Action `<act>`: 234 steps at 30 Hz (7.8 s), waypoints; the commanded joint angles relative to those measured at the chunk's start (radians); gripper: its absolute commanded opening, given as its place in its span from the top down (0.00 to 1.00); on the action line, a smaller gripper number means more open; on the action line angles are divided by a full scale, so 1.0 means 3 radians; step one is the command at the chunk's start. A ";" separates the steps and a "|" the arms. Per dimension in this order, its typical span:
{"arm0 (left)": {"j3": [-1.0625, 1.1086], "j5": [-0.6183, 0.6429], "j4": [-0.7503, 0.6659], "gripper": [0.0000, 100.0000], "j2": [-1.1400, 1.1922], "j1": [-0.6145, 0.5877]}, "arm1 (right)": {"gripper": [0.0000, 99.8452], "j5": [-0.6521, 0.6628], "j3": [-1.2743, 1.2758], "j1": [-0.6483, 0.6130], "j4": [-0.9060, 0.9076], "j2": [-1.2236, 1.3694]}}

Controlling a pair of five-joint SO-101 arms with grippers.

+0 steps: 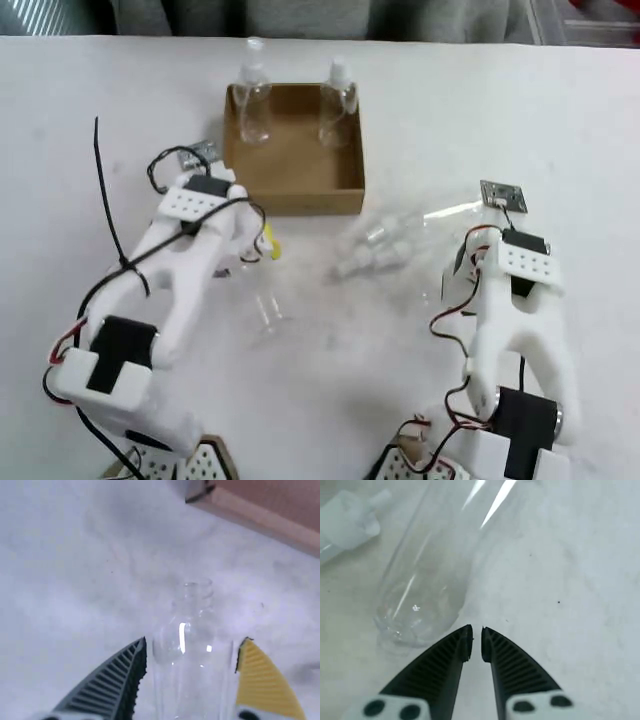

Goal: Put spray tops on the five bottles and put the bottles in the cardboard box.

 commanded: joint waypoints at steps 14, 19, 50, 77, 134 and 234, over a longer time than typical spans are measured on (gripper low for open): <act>-0.0435 0.0046 0.0169 0.70 0.0350 -0.0141 | 0.98 0.0036 -0.0020 -0.0038 -0.0033 -0.0110; -0.0644 0.0046 0.0338 0.70 0.0550 -0.0151 | 0.98 0.0036 -0.0020 -0.0038 -0.0033 -0.0110; -0.0174 0.0051 -0.0010 0.70 0.0253 0.0023 | 0.98 0.0036 -0.0020 -0.0038 -0.0079 -0.0110; -0.0476 -0.2082 0.0133 0.97 0.0371 0.0136 | 0.98 0.0041 -0.0020 -0.0038 -0.0079 -0.0110; -0.0588 -0.1135 0.0752 0.59 0.0335 -0.0064 | 0.98 0.0138 -0.0020 -0.0033 -0.0146 -0.0105; -0.0353 -0.1509 0.0036 0.98 0.0345 -0.0049 | 0.98 0.0148 0.0041 -0.0023 -0.0151 -0.0110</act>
